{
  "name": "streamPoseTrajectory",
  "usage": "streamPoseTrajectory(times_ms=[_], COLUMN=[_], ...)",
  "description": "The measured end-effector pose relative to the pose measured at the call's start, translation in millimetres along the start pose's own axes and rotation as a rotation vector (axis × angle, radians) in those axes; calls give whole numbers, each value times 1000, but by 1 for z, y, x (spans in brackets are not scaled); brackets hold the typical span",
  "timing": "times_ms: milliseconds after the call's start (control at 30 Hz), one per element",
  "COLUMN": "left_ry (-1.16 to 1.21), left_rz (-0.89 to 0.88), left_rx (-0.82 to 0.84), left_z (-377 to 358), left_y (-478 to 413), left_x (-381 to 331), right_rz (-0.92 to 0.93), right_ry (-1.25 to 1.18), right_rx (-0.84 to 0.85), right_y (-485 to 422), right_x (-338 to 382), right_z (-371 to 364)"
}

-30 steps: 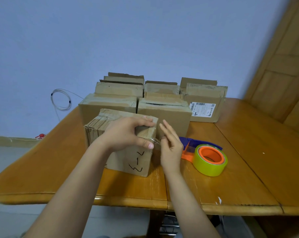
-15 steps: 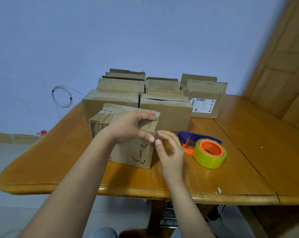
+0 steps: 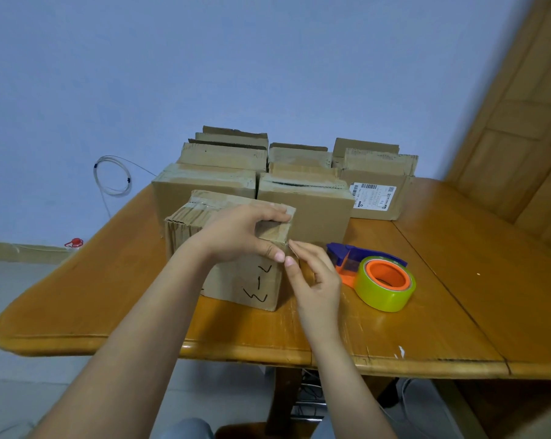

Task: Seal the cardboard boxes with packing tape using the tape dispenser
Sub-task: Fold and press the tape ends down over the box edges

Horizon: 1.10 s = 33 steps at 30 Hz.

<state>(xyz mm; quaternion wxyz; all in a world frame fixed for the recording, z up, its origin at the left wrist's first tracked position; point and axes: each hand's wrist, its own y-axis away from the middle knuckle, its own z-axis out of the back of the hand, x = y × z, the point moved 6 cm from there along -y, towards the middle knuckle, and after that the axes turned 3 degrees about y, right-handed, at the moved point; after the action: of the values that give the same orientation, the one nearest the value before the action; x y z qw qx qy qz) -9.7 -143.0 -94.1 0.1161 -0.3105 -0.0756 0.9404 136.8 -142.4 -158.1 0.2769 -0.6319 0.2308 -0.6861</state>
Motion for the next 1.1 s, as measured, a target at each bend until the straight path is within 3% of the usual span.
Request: streamPoseTrajectory(times_ms=[600,767,1100], left_ry=[-4,-14,4], left_rz=[-2,10,-6], left_rx=[7,-7,-20], left_z=[1,1,-1], left_y=[2,2,0], left_x=[-5,-3,1], right_rz=[-19,-131,-168], right_ry=[3,-119,-182], right_rx=[-255,-167,52], right_y=[12,10,-15], right_x=[8,0,-7], right_z=[-1,-9,0])
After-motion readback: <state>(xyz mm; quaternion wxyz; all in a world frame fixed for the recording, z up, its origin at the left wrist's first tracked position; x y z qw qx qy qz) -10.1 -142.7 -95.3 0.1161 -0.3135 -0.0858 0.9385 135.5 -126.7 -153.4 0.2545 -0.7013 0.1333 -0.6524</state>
